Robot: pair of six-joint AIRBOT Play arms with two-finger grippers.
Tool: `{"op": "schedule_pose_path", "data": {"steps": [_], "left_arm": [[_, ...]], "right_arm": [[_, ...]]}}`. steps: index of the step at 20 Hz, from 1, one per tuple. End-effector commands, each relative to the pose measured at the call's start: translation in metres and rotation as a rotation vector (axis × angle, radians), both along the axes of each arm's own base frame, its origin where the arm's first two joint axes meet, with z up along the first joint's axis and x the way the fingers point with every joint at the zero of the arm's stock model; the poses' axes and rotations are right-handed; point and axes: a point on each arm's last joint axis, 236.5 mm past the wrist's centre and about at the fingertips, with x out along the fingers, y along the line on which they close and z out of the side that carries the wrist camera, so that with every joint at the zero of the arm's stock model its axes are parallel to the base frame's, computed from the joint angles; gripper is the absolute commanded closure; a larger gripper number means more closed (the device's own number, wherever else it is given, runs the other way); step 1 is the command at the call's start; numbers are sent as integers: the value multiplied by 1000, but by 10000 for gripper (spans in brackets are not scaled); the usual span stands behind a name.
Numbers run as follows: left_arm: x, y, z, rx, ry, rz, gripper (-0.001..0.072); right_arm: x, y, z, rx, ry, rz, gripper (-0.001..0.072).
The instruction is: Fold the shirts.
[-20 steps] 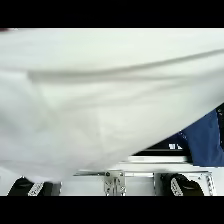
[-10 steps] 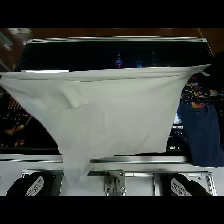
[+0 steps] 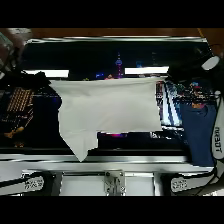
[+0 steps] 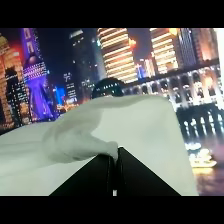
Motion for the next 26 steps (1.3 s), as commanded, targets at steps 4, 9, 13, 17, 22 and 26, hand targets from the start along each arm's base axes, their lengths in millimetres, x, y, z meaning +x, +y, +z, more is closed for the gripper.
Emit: {"op": "schedule_pose_path", "data": {"steps": [4, 9, 13, 17, 22, 26], "left_arm": [[0, -43, -91, -182, 236, -34, 417], [-57, 22, -65, -174, 434, -51, 82], [-133, 72, -59, -153, 511, -36, 176], [-218, 48, -121, -267, 616, 4, 38], [-229, 4, -157, -405, 576, 46, 155], [-219, -9, -175, -372, 553, 56, 161]], "right_arm": [[20, 40, -60, -11, 29, 45, 417], [-18, -40, 3, -237, 41, 146, 89], [-138, -114, -6, -241, 418, 130, 91], [-191, -80, -49, 109, 505, 81, 91], [-187, -53, -70, 210, 461, 51, 90], [-185, -50, -69, 217, 454, 54, 91]]}}
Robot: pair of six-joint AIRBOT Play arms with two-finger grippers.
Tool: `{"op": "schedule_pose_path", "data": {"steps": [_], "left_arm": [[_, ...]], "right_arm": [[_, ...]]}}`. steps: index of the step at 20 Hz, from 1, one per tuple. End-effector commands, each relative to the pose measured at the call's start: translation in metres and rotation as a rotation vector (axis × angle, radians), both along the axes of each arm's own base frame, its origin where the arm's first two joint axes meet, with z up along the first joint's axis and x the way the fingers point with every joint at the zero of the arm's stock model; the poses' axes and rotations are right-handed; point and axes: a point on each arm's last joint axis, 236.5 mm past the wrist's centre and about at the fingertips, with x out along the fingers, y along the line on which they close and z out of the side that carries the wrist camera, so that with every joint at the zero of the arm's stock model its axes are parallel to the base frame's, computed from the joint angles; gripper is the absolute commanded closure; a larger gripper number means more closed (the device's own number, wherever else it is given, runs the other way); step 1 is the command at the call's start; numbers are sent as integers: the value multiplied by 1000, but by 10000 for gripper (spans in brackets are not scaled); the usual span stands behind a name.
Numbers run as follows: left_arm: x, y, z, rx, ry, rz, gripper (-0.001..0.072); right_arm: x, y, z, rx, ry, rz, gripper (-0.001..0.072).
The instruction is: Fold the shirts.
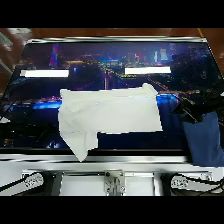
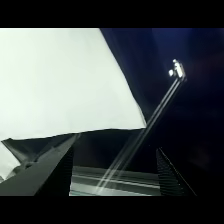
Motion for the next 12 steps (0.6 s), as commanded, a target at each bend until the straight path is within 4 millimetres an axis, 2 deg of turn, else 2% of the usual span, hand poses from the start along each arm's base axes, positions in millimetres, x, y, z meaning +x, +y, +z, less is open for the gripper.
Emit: {"op": "schedule_pose_path", "data": {"steps": [1, 5, 8, 11, 12], "left_arm": [[8, -10, -17, 18, -27, 25, 161], [12, -11, -26, 30, -23, 32, 161], [20, -11, -28, 38, -46, 49, 193], [26, -21, -32, 22, -55, 43, 226], [25, -24, -34, 18, -50, 30, 320]], "right_arm": [[-1, 7, 0, 32, -3, -9, 90], [-2, 7, 0, 35, 2, -5, 91], [-2, 7, 0, 36, 3, -7, 90], [-2, 7, 0, 37, 12, -22, 90], [-2, 7, 0, 37, 12, -23, 90]]}}
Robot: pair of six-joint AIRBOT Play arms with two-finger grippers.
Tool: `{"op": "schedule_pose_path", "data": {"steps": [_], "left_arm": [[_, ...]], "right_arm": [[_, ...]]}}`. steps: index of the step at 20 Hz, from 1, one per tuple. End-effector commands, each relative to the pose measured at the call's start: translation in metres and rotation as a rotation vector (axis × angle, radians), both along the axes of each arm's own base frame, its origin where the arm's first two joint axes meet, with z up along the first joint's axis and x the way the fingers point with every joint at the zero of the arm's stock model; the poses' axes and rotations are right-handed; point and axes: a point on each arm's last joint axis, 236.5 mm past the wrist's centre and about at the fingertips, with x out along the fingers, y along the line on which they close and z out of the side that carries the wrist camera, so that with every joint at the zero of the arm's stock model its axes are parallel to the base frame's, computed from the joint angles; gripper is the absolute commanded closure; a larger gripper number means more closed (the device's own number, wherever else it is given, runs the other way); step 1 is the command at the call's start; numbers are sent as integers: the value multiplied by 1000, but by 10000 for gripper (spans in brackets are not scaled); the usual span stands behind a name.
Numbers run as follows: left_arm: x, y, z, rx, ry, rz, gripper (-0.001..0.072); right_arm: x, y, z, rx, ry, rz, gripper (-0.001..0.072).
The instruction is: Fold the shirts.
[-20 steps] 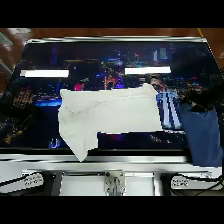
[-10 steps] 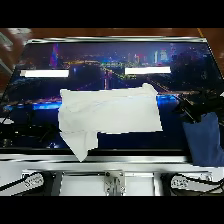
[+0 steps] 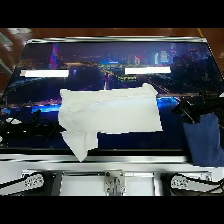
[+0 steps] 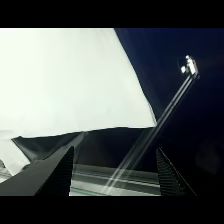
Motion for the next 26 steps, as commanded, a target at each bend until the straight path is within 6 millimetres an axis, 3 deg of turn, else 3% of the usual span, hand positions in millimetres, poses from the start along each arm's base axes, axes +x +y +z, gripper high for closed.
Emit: {"op": "schedule_pose_path", "data": {"steps": [1, 2, 3, 5, 10, 13, 17, 20, 22, 24, 25, 26], "left_arm": [[4, -8, -5, -2, -7, -12, 463], [4, -8, -4, -6, -9, -20, 588], [3, -10, 0, -15, -18, -43, 664], [7, -12, 8, -28, -33, -67, 665], [23, -12, 32, -45, -86, -119, 665], [25, -13, 38, -57, -89, -132, 665], [19, -17, 41, -82, -74, -150, 665], [18, -18, 43, -84, -76, -154, 665], [19, -18, 45, -82, -83, -156, 665], [24, -16, 51, -78, -99, -162, 665], [28, -15, 54, -74, -112, -165, 665], [36, -12, 61, -62, -136, -166, 666]], "right_arm": [[0, 0, 0, 2, 6, -8, 90], [-1, -1, -1, -5, 10, -6, 89], [-4, -4, -3, -21, 21, -1, 90], [-21, -4, -15, -30, 69, 28, 87], [-49, 19, -60, 35, 139, -16, 43], [-51, 34, -81, 60, 152, -28, 44], [-36, 57, -101, 35, 130, 9, 46], [-18, 59, -107, -5, 67, -9, 132], [-6, 57, -107, -11, 32, -44, 275], [0, 58, -105, -2, 14, -66, 533], [3, 62, -102, 16, -5, -62, 613], [8, 67, -95, 39, -43, -43, 638]]}}
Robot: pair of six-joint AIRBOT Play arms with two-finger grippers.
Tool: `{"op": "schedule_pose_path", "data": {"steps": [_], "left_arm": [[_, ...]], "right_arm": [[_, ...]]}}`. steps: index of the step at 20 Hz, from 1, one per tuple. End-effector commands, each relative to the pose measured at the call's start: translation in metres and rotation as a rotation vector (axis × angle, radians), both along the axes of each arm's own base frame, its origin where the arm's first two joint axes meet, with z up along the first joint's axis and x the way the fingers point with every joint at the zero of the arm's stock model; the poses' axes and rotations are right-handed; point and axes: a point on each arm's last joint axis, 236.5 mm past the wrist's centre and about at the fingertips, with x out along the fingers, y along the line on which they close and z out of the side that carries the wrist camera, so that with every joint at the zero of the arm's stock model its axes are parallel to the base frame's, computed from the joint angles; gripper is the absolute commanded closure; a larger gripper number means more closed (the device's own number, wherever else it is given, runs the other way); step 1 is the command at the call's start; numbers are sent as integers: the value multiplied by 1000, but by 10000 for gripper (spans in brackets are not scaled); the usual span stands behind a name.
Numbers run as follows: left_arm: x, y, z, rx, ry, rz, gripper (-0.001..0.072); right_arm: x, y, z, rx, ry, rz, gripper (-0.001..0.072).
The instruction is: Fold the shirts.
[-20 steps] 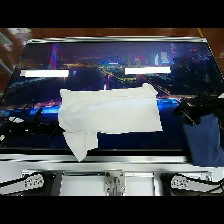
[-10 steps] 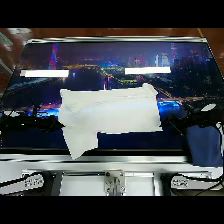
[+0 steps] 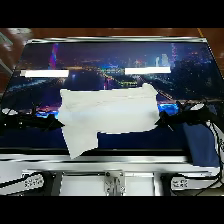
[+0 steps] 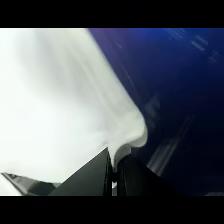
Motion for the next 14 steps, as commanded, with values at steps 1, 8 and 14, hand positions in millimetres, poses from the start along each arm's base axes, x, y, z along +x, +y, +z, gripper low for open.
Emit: {"op": "schedule_pose_path", "data": {"steps": [1, 8, 14], "left_arm": [[18, 6, 19, 23, -70, -6, 666], [97, 37, 320, 337, -887, 6, 667], [-63, -10, 642, 584, -1718, 179, 666]], "right_arm": [[21, 11, 19, 42, -123, 14, 638], [100, -4, 319, -238, -937, 258, 639], [-50, -3, 676, -753, -1764, 21, 639]]}}
